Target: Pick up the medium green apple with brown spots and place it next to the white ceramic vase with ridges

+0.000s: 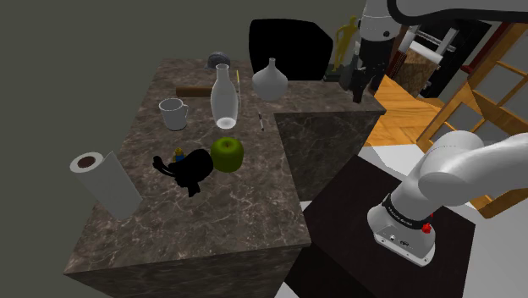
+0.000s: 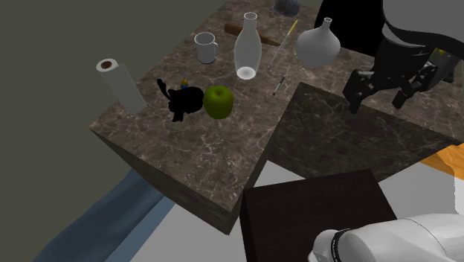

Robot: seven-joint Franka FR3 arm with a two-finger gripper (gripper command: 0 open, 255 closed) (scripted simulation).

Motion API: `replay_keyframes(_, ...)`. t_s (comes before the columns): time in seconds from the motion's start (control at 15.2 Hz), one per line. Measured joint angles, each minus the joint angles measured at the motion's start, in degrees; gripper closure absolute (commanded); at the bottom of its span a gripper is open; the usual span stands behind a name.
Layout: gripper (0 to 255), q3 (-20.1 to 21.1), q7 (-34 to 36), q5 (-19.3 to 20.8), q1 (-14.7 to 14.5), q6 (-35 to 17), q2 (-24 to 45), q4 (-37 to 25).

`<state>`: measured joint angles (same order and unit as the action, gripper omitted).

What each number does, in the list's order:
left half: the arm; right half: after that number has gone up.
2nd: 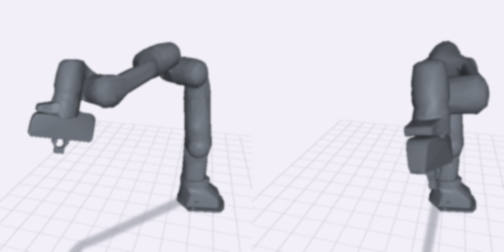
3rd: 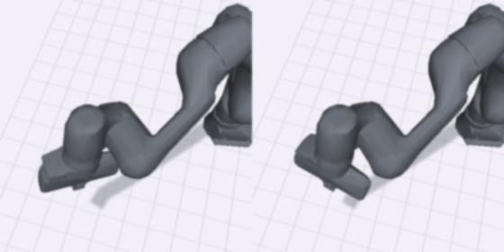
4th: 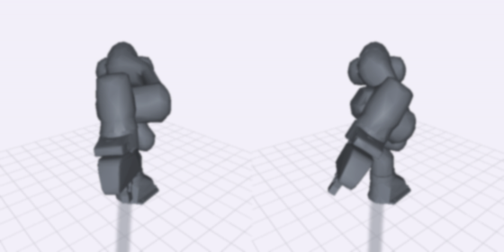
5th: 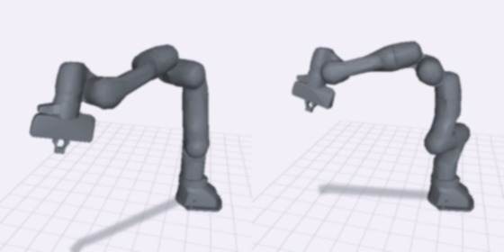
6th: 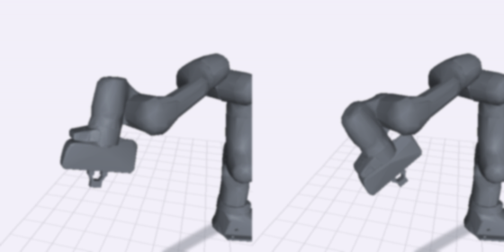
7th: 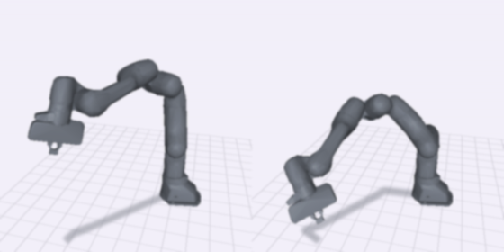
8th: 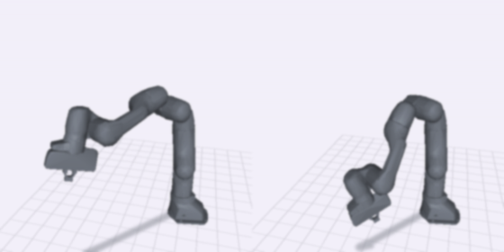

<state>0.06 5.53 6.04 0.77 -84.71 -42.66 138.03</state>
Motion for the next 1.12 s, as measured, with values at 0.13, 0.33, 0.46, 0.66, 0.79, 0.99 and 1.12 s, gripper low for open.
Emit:
replay_keyframes(0.13,0,0.1,-0.2,-0.2,-0.2,-0.6,0.5,0.1)
replay_keyframes(0.33,0,1.2,-0.3,-1.5,-1.8,-3.9,5.8,-1.8)
replay_keyframes(0.46,0,1.8,-0.8,-2.3,-2.8,-5.9,8.9,-3.0)
replay_keyframes(0.66,0,3.0,-1.4,-3.6,-4.4,-9.3,15.4,-6.2)
replay_keyframes(0.79,0,3.7,-2.0,-4.2,-5.3,-10.6,17.9,-7.5)
replay_keyframes(0.99,0,5.1,-2.4,-5.3,-6.9,-12.3,23.4,-11.4)
replay_keyframes(1.12,0,5.8,-3.1,-5.7,-7.6,-14.4,27.3,-13.3)
